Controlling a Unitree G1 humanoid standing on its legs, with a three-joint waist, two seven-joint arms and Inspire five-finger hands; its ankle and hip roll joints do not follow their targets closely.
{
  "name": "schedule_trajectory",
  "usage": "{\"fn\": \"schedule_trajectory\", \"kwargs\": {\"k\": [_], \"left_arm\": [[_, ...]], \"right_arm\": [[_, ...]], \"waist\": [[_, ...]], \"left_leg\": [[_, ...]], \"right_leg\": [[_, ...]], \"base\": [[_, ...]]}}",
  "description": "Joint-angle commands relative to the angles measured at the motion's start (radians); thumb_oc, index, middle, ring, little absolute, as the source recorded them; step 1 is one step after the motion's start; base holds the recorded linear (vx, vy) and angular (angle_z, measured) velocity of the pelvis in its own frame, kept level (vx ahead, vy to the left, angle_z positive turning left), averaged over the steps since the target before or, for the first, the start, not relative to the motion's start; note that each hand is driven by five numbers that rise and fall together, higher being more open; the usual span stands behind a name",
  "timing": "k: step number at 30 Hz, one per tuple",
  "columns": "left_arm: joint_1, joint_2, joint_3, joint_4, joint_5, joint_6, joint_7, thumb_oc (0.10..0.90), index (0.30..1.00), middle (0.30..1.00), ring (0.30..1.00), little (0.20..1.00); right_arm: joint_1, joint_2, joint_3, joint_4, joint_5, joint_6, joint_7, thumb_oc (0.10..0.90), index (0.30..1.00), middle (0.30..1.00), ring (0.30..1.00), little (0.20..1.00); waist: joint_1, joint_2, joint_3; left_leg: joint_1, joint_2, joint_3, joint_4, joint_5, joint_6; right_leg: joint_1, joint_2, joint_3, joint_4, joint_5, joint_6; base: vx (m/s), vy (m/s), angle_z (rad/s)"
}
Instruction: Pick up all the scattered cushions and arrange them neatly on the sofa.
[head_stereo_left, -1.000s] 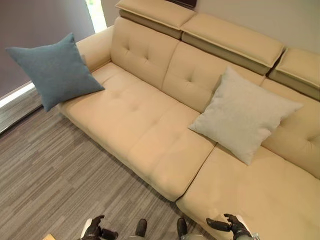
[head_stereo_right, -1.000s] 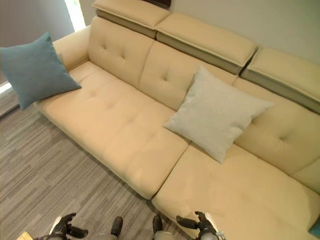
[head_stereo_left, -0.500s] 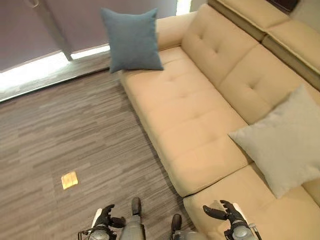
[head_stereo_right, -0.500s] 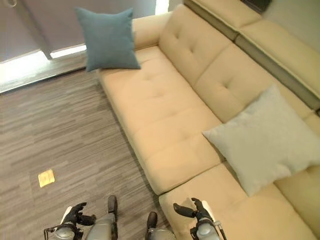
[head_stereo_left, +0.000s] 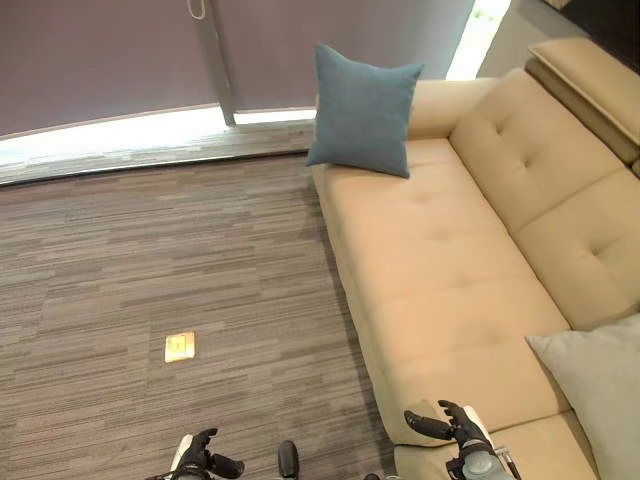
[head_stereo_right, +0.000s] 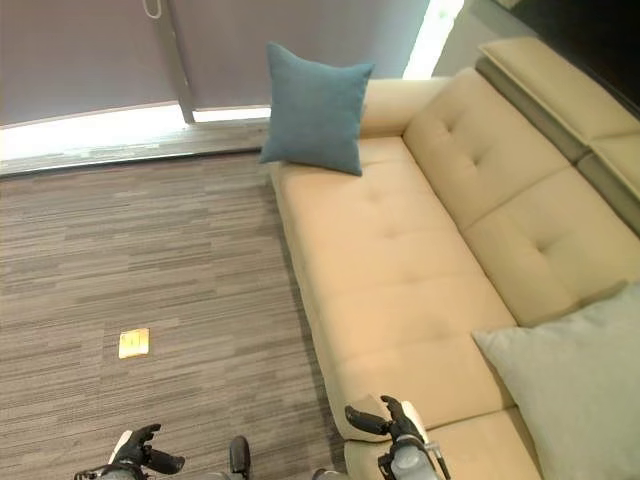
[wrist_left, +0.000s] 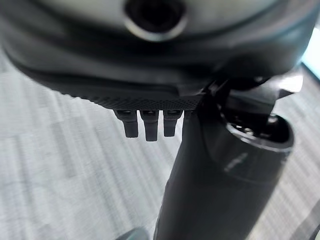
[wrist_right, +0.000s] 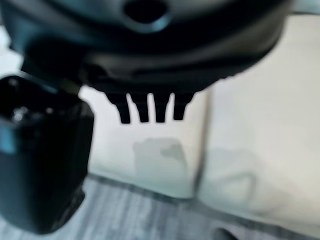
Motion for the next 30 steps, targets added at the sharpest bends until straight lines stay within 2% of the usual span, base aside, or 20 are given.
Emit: {"fn": "schedule_trajectory", "kwargs": {"k": [1, 4, 5, 6, 8, 11, 12, 13, 15, 16, 17, 18, 20, 21, 22, 23, 24, 25, 27, 30], "left_arm": [[0.007, 0.047, 0.009, -0.049, -0.002, -0.021, 0.01, 0.8, 0.9, 0.9, 0.9, 0.9], [-0.019, 0.047, -0.008, -0.039, -0.005, -0.02, 0.005, 0.8, 0.9, 0.9, 0.9, 0.9], [-0.019, 0.047, -0.008, -0.039, -0.005, -0.02, 0.005, 0.8, 0.9, 0.9, 0.9, 0.9], [-0.033, 0.042, -0.011, -0.023, -0.007, -0.019, -0.001, 0.8, 0.9, 0.9, 0.9, 0.9], [-0.04, 0.034, -0.021, -0.008, 0.006, -0.019, -0.009, 0.8, 0.9, 0.9, 0.9, 0.9], [-0.031, 0.025, -0.024, -0.004, 0.016, -0.016, -0.008, 0.8, 0.9, 0.9, 0.9, 0.9], [-0.013, 0.015, -0.017, -0.007, 0.006, -0.012, -0.016, 0.8, 0.9, 0.9, 0.9, 0.9], [-0.003, 0.011, -0.016, -0.009, 0.006, -0.011, -0.016, 0.8, 0.9, 0.9, 0.9, 0.9], [0.004, 0.009, -0.019, -0.027, -0.001, -0.008, -0.02, 0.8, 0.9, 0.9, 0.9, 0.9], [0.004, 0.01, -0.019, -0.027, -0.001, -0.008, -0.02, 0.8, 0.9, 0.9, 0.9, 0.9], [0.003, 0.013, -0.019, -0.042, -0.008, -0.006, -0.021, 0.8, 0.9, 0.9, 0.9, 0.9], [-0.003, 0.017, -0.017, -0.066, -0.017, -0.003, -0.011, 0.8, 0.9, 0.9, 0.9, 0.9], [0.0, 0.018, -0.015, -0.072, -0.021, -0.001, -0.013, 0.8, 0.9, 0.9, 0.9, 0.9], [0.008, 0.019, -0.015, -0.07, -0.019, 0.003, -0.012, 0.8, 0.9, 0.9, 0.9, 0.9], [0.009, 0.019, -0.015, -0.07, -0.019, 0.003, -0.012, 0.8, 0.9, 0.9, 0.9, 0.9], [0.012, 0.02, -0.021, -0.062, -0.01, 0.004, -0.013, 0.8, 0.9, 0.9, 0.9, 0.9], [0.015, 0.022, -0.032, -0.059, 0.001, 0.007, -0.016, 0.8, 0.9, 0.9, 0.9, 0.9], [0.016, 0.021, -0.034, -0.058, 0.004, 0.008, -0.017, 0.8, 0.9, 0.9, 0.9, 0.9], [0.014, 0.021, -0.036, -0.052, 0.008, 0.004, -0.014, 0.8, 0.9, 0.9, 0.9, 0.9], [0.014, 0.019, -0.039, -0.05, 0.009, 0.0, -0.016, 0.8, 0.9, 0.9, 0.9, 0.9]], "right_arm": [[-0.004, -0.012, 0.016, -0.02, 0.0, -0.012, -0.02, 0.8, 0.9, 0.9, 0.9, 0.9], [-0.018, -0.013, 0.02, 0.015, 0.011, -0.002, -0.022, 0.8, 0.9, 0.9, 0.9, 0.9], [-0.018, -0.013, 0.02, 0.015, 0.011, -0.002, -0.022, 0.8, 0.9, 0.9, 0.9, 0.9], [-0.014, -0.016, 0.013, 0.024, 0.016, 0.005, -0.022, 0.8, 0.9, 0.9, 0.9, 0.9], [0.005, -0.017, 0.007, 0.039, 0.014, 0.009, -0.022, 0.8, 0.9, 0.9, 0.9, 0.9], [0.019, -0.014, -0.001, 0.046, 0.016, 0.008, -0.021, 0.8, 0.9, 0.9, 0.9, 0.9], [0.038, -0.012, -0.02, 0.045, 0.025, 0.002, -0.018, 0.8, 0.9, 0.9, 0.9, 0.9], [0.045, -0.011, -0.021, 0.043, 0.029, -0.002, -0.015, 0.8, 0.9, 0.9, 0.9, 0.9], [0.039, -0.011, -0.019, 0.042, 0.035, -0.004, -0.013, 0.8, 0.9, 0.9, 0.9, 0.9], [0.039, -0.01, -0.019, 0.042, 0.035, -0.004, -0.013, 0.8, 0.9, 0.9, 0.9, 0.9], [0.032, -0.014, -0.014, 0.034, 0.04, -0.005, -0.014, 0.8, 0.9, 0.9, 0.9, 0.9], [0.018, -0.025, 0.002, 0.014, 0.037, -0.01, -0.018, 0.8, 0.9, 0.9, 0.9, 0.9], [0.018, -0.029, 0.004, 0.011, 0.038, -0.004, -0.015, 0.8, 0.9, 0.9, 0.9, 0.9], [0.018, -0.034, 0.004, 0.007, 0.046, 0.0, -0.013, 0.8, 0.9, 0.9, 0.9, 0.9], [0.019, -0.034, 0.004, 0.007, 0.046, 0.0, -0.013, 0.8, 0.9, 0.9, 0.9, 0.9], [0.02, -0.037, 0.0, 0.004, 0.05, -0.001, -0.012, 0.8, 0.9, 0.9, 0.9, 0.9], [0.02, -0.037, -0.006, 0.007, 0.055, 0.004, -0.009, 0.8, 0.9, 0.9, 0.9, 0.9], [0.019, -0.038, -0.009, 0.01, 0.06, 0.004, -0.009, 0.8, 0.9, 0.9, 0.9, 0.9], [0.015, -0.043, -0.011, 0.013, 0.062, 0.002, -0.014, 0.8, 0.9, 0.9, 0.9, 0.9], [0.013, -0.046, -0.011, 0.012, 0.059, 0.003, -0.014, 0.8, 0.9, 0.9, 0.9, 0.9]], "waist": [[-0.008, -0.002, 0.016], [-0.034, -0.019, 0.029], [-0.034, -0.019, 0.027], [-0.051, -0.031, 0.031], [-0.062, -0.038, 0.029], [-0.071, -0.039, 0.017], [-0.081, -0.033, -0.007], [-0.087, -0.031, -0.015], [-0.087, -0.035, -0.002], [-0.088, -0.036, -0.005], [-0.081, -0.045, 0.006], [-0.065, -0.067, 0.022], [-0.06, -0.072, 0.023], [-0.047, -0.085, 0.023], [-0.045, -0.083, 0.024], [-0.04, -0.085, 0.024], [-0.037, -0.083, 0.014], [-0.034, -0.077, 0.012], [-0.022, -0.061, 0.016], [-0.011, -0.051, 0.014]], "left_leg": [[-0.005, -0.016, -0.064, 0.013, -0.08, -0.032], [0.031, -0.047, -0.145, 0.005, -0.105, -0.035], [0.028, -0.047, -0.145, 0.005, -0.104, -0.036], [0.052, -0.076, -0.2, 0.007, -0.122, -0.038], [0.083, -0.097, -0.241, 0.015, -0.148, -0.043], [0.1, -0.092, -0.239, 0.043, -0.186, -0.051], [0.117, -0.074, -0.229, 0.088, -0.219, -0.068], [0.113, -0.065, -0.217, 0.137, -0.215, -0.082], [0.043, -0.039, -0.172, 0.338, -0.135, -0.132], [0.039, -0.041, -0.173, 0.338, -0.132, -0.132], [-0.018, -0.041, -0.158, 0.451, -0.1, -0.14], [-0.095, -0.025, -0.123, 0.597, -0.081, -0.123], [-0.122, -0.01, -0.103, 0.628, -0.095, -0.109], [-0.187, -0.003, -0.081, 0.623, -0.136, -0.085], [-0.187, -0.001, -0.08, 0.628, -0.141, -0.085], [-0.206, 0.008, -0.074, 0.587, -0.167, -0.08], [-0.23, 0.015, -0.073, 0.471, -0.164, -0.083], [-0.237, 0.018, -0.081, 0.406, -0.144, -0.09], [-0.257, 0.011, -0.124, 0.263, -0.045, -0.118], [-0.282, 0.012, -0.154, 0.185, 0.0, -0.13]], "right_leg": [[-0.025, 0.12, 0.098, -0.153, 0.088, -0.033], [-0.108, 0.21, 0.158, -0.325, 0.14, -0.014], [-0.11, 0.21, 0.158, -0.328, 0.143, -0.013], [-0.142, 0.243, 0.19, -0.403, 0.188, 0.005], [-0.114, 0.238, 0.18, -0.444, 0.189, -0.003], [-0.084, 0.224, 0.173, -0.432, 0.18, -0.016], [-0.06, 0.226, 0.175, -0.411, 0.158, -0.028], [-0.033, 0.226, 0.172, -0.411, 0.144, -0.039], [0.023, 0.227, 0.173, -0.416, 0.127, -0.06], [0.02, 0.225, 0.173, -0.418, 0.129, -0.06], [0.034, 0.223, 0.177, -0.423, 0.13, -0.071], [0.069, 0.224, 0.192, -0.431, 0.114, -0.096], [0.082, 0.221, 0.195, -0.43, 0.101, -0.101], [0.106, 0.21, 0.208, -0.428, 0.085, -0.1], [0.107, 0.212, 0.209, -0.426, 0.083, -0.1], [0.126, 0.209, 0.218, -0.427, 0.069, -0.095], [0.139, 0.206, 0.225, -0.432, 0.052, -0.086], [0.151, 0.209, 0.234, -0.437, 0.046, -0.084], [0.194, 0.226, 0.263, -0.447, 0.028, -0.078], [0.224, 0.233, 0.287, -0.457, 0.019, -0.074]], "base": [[0.28, 0.018, 0.41], [0.29, -0.043, 0.43], [0.3, -0.029, 0.83], [0.3, -0.028, 0.84], [0.31, -0.044, 0.76], [0.3, -0.086, 0.98], [0.49, -0.158, 0.29], [0.49, -0.157, 0.17], [0.22, -0.084, 0.32], [0.1, -0.066, 0.44], [0.18, -0.127, 0.34], [0.19, -0.126, 0.12], [0.22, -0.086, -0.43], [0.24, -0.049, -0.42], [0.27, -0.011, -0.19], [0.3, 0.059, -0.06], [0.39, 0.095, -0.16], [0.39, 0.14, -0.13], [0.28, 0.14, -0.12], [0.3, 0.16, -0.56]]}}
